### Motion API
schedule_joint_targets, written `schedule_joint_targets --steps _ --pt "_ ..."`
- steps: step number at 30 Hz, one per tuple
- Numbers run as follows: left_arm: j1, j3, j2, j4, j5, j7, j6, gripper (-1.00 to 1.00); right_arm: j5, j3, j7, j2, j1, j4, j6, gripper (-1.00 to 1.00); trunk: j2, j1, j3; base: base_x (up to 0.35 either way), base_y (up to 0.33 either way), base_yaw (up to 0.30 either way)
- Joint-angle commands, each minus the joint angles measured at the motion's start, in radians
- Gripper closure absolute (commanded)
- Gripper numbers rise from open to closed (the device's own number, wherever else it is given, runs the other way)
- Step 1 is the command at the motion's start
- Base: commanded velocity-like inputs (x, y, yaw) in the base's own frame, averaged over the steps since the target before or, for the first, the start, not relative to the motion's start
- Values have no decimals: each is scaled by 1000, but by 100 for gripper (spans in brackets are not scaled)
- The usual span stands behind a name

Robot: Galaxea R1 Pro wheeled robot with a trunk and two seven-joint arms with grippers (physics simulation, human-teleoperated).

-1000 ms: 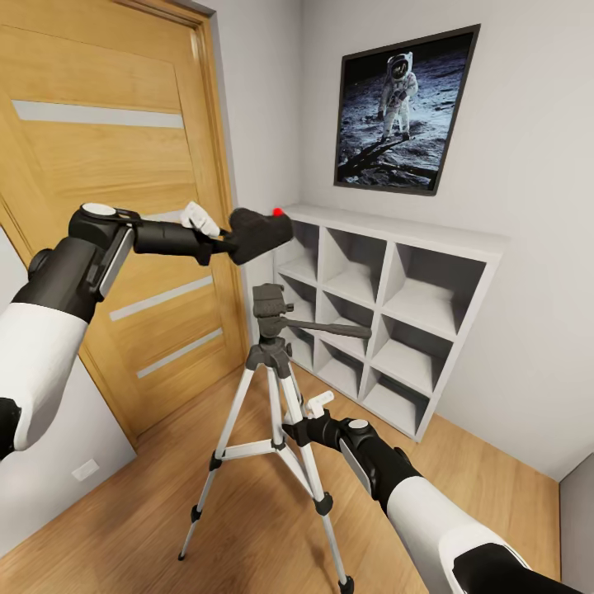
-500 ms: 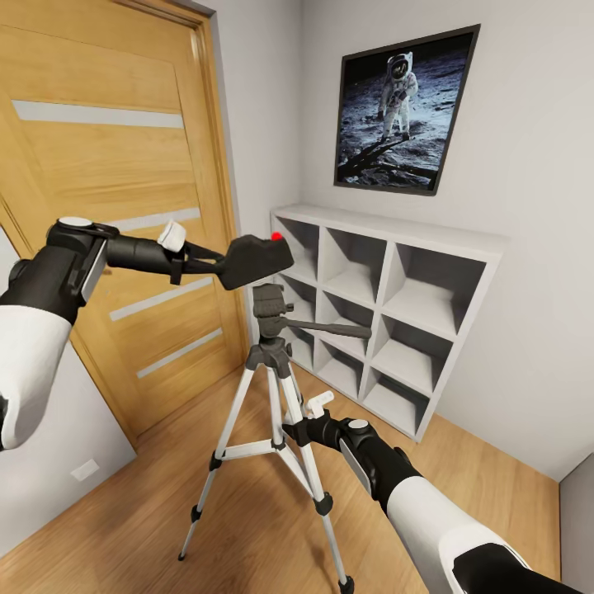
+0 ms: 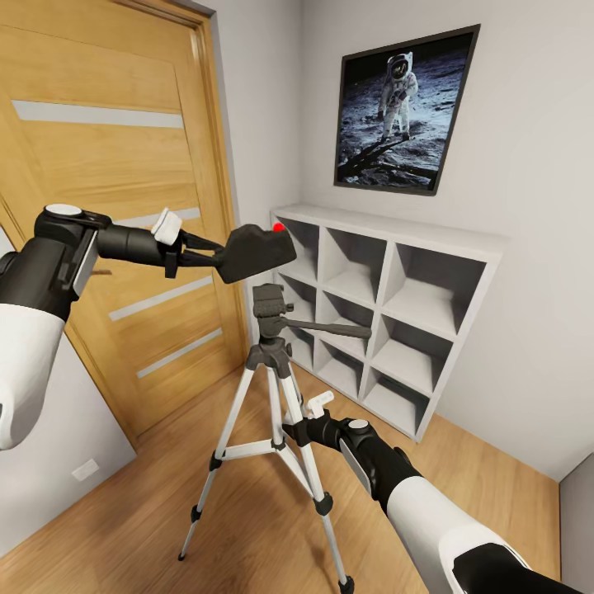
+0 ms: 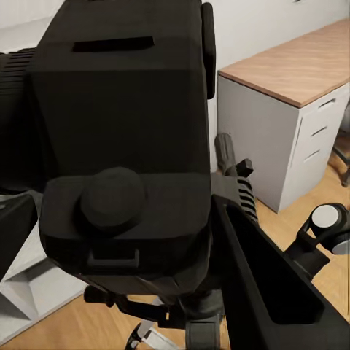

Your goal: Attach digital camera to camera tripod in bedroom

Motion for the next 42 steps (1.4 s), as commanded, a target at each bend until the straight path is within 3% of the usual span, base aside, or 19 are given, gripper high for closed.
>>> schedule_joint_targets --steps 1,6,10,19,27,42 --pt "-1 -2 -1 -3 1 -3 25 100 3 0 3 0 -1 -1 6 100 -2 1 -2 0 0 0" --pt "-12 -8 -11 2 0 -3 116 100 3 0 3 0 -1 -1 6 100 -2 1 -2 0 0 0" --pt "-29 -12 -11 12 -1 -3 137 100 3 0 3 0 0 -1 6 100 -2 1 -2 0 0 0" --pt "-34 -108 -9 16 -4 -3 138 100 1 0 2 0 -1 -1 6 100 -2 1 -2 0 0 0" --pt "-34 -132 -6 -4 -12 -3 130 100 2 0 1 0 -1 -1 6 100 -2 1 -2 0 0 0" --pt "-34 -137 6 -100 -18 -3 108 100 7 0 2 0 -1 0 6 100 -2 1 -2 0 0 0"
